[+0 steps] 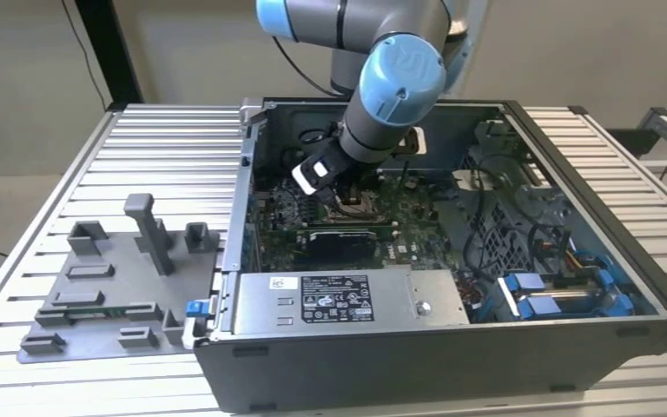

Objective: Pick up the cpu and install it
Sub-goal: 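Install the second cpu locking lever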

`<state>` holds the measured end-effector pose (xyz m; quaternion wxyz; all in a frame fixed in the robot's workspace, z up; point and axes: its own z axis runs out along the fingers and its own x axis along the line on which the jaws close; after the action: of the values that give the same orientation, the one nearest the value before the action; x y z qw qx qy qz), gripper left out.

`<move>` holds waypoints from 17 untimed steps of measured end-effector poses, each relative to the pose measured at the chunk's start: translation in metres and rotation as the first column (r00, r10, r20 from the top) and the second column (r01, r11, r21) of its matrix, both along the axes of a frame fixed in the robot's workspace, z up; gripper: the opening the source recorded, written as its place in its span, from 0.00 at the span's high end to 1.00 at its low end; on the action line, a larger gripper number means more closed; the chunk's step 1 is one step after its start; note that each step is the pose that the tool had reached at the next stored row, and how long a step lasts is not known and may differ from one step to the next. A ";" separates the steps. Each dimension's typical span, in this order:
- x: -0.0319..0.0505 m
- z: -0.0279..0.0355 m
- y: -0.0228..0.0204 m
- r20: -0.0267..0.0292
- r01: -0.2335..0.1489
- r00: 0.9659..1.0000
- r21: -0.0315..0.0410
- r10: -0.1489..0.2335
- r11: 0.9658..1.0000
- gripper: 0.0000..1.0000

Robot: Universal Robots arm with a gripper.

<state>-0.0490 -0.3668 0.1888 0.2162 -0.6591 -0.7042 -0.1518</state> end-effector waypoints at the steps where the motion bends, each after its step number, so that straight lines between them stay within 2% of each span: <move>1: 0.0009 -0.0002 -0.0001 0.000 0.000 1.000 0.000 0.000 1.000 1.00; 17: 0.0188 -0.0036 -0.0019 0.000 0.000 1.000 0.000 0.000 1.000 1.00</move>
<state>-0.0302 -0.3687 0.1852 0.2163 -0.6591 -0.7041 -0.1518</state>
